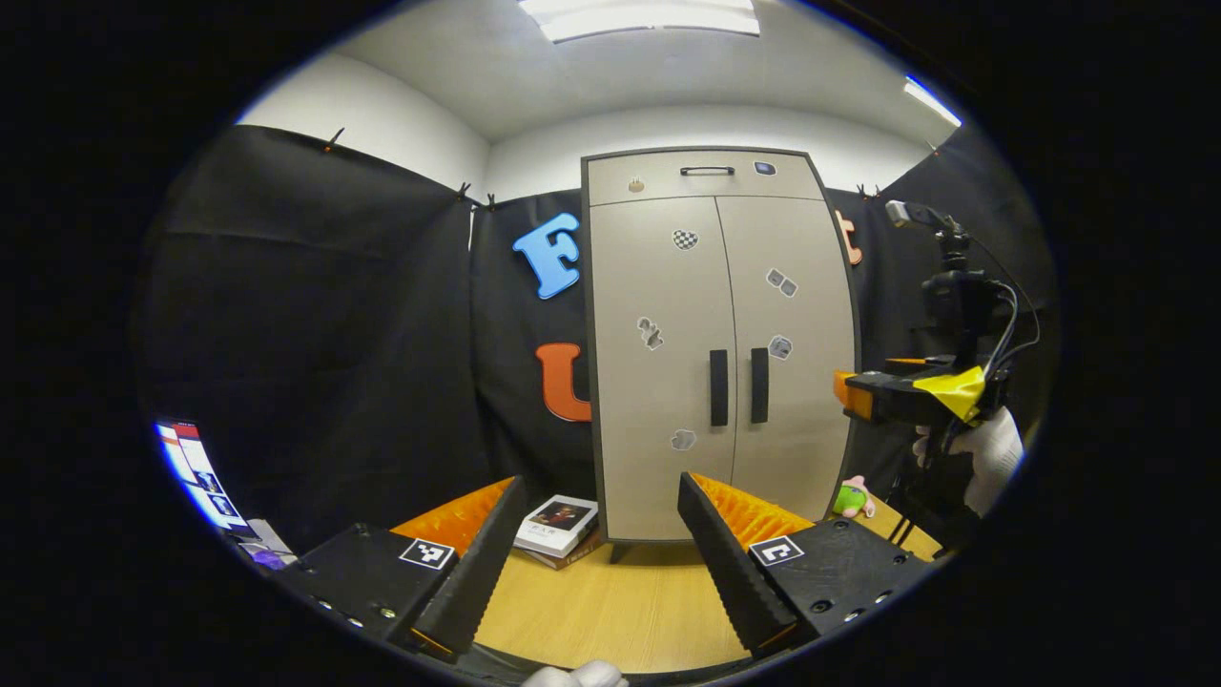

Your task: Open the right door of the double-door shoe cabinet with the right hand, and open the left door with the left hand.

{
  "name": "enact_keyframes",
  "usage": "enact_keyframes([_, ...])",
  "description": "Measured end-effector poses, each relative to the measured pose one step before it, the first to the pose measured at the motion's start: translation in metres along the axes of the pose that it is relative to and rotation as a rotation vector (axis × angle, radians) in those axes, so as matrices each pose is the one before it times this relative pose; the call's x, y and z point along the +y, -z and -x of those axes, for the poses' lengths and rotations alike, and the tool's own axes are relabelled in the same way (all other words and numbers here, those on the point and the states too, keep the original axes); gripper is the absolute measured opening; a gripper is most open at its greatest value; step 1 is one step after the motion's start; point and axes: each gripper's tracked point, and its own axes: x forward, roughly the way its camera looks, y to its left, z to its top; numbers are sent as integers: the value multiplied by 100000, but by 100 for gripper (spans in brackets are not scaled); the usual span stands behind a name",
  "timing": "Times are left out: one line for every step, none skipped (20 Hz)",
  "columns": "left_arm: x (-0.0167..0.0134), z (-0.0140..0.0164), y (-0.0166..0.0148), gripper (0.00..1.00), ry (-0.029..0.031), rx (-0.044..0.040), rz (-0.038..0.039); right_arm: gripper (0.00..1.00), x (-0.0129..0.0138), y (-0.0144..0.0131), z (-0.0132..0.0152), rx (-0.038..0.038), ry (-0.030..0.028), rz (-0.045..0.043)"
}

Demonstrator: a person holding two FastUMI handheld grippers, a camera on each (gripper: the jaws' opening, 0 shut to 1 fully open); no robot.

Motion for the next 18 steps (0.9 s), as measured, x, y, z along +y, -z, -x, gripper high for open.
enact_keyframes([217, -21, 98, 96, -1299, 489, 129, 98, 987, -123, -1592, -286, -945, -60])
enact_keyframes([167, -128, 219, 96, -1273, 766, -192, 98, 936, 69, -1546, 331, -615, -216])
enact_keyframes([148, -202, 171, 96, -1870, 770, -416, 97, 961, 138, -1605, 588, -863, -621])
enact_keyframes([357, -204, -24, 96, -1720, 106, -454, 94, 1054, 320, -1627, 1080, -1909, -214])
enact_keyframes([274, -221, 59, 96, -1669, 230, -116, 93, 803, -14, -1612, 65, -831, -29])
enact_keyframes([60, -149, -63, 96, -1048, -42, 177, 89, 318, 296, -1353, 871, 416, 967])
enact_keyframes([93, -215, -42, 96, -964, -67, 139, 89, 450, 276, -1237, 1125, -369, 434])
enact_keyframes([82, -127, -136, 96, -1344, -111, -270, 87, 237, -26, -1307, 178, 259, -200])
enact_keyframes([436, -265, 121, 96, -1445, -194, -215, 86, -182, 117, -1186, 646, 1439, 448])
enact_keyframes([198, -176, -7, 96, -1152, 68, -92, 78, -182, 145, -1016, 1330, 244, -893])
enact_keyframes([133, -314, 53, 96, -1059, 306, 54, 76, -44, 170, -661, 1220, 769, -1582])
enact_keyframes([119, -137, 61, 96, -820, 405, 123, 72, -123, 95, -753, 838, 257, -1196])
enact_keyframes([248, -185, 146, 96, -942, 332, 133, 71, -168, 124, -636, 896, 627, -443])
enact_keyframes([127, -212, 136, 96, -692, 175, 113, 69, 5, 285, -576, 1266, -128, -18])
enact_keyframes([83, -144, 83, 96, -749, 234, -4, 67, 233, 358, -322, 1412, -1009, -348])
enact_keyframes([129, -193, 23, 96, -675, 234, 54, 63, 108, 304, -392, 821, -259, -548])
enact_keyframes([82, -311, 48, 96, -504, -139, 131, 62, -129, 42, -372, -48, 899, -250])
enact_keyframes([112, -230, 89, 96, -362, 165, -66, 53, -48, 104, -302, 31, 702, -409])
